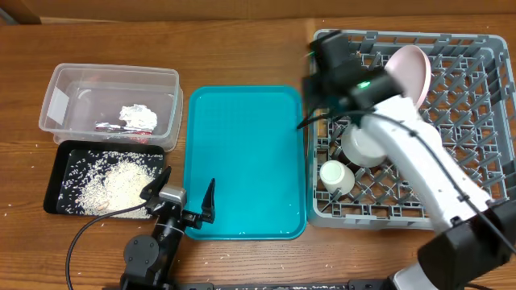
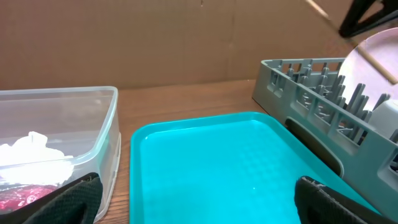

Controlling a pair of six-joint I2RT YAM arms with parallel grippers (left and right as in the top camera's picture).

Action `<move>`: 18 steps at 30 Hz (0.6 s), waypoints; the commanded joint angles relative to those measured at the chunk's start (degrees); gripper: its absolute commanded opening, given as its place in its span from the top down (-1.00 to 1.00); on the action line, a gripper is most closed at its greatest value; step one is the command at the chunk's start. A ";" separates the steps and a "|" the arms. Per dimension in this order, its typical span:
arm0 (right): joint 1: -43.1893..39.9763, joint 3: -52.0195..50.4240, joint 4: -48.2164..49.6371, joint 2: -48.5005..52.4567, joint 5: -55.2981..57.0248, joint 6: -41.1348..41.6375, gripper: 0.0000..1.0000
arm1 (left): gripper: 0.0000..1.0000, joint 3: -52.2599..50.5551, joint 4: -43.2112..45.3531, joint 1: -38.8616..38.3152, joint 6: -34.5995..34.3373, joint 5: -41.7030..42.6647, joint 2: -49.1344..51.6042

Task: Sort waste into correct bins and load items into the dishwasher
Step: 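Carry the second chopstick into the dish rack and release it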

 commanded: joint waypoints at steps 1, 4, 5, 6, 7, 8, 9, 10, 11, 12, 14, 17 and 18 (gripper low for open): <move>-5.31 -1.16 1.05 4.61 -1.79 -3.52 0.92 | -1.00 -0.39 0.07 0.57 1.25 -0.39 -0.55; -5.62 -1.22 0.92 6.80 -2.69 -4.42 0.84 | -1.00 -0.39 0.07 0.57 1.25 -0.39 -0.55; -5.40 -1.20 1.16 6.80 -2.69 -4.42 0.79 | -1.00 -0.39 0.07 0.57 1.25 -0.39 -0.55; -5.16 -1.03 1.36 6.71 -2.69 -4.42 0.73 | -1.00 -0.39 0.07 0.57 1.25 -0.37 -0.55; -4.94 -0.74 1.33 6.64 -2.67 -4.42 0.53 | -1.00 -0.39 0.07 0.57 1.25 -0.39 -0.55; -4.63 -0.15 0.76 6.27 -2.67 -4.15 0.22 | -1.00 -0.39 0.07 0.57 1.25 -0.39 -0.55; -4.66 0.42 0.00 5.44 -2.67 -2.69 0.02 | -1.00 -0.39 0.07 0.57 1.25 -0.39 -0.55; -4.66 0.83 -0.63 4.35 -2.69 -1.25 -0.02 | -1.00 -0.39 0.07 0.57 1.25 -0.39 -0.55; -4.66 1.03 -0.92 3.58 -2.69 -0.76 -0.02 | -1.00 -0.39 0.07 0.57 1.25 -0.39 -0.55; -4.66 1.22 -1.16 2.16 -2.93 -0.68 -0.02 | -1.00 -0.39 0.07 0.57 1.25 -0.39 -0.55; -4.46 1.31 -1.81 -1.55 -3.63 -0.66 -0.03 | -1.00 -0.39 0.07 0.57 1.25 -0.39 -0.55; -2.32 1.31 -3.74 -10.88 -5.27 -0.87 -0.04 | -1.00 -0.39 0.07 0.57 1.25 -0.39 -0.55; -0.98 1.31 -4.28 -14.58 -5.31 -0.94 -0.09 | -1.00 -0.39 0.07 0.57 1.25 -0.39 -0.55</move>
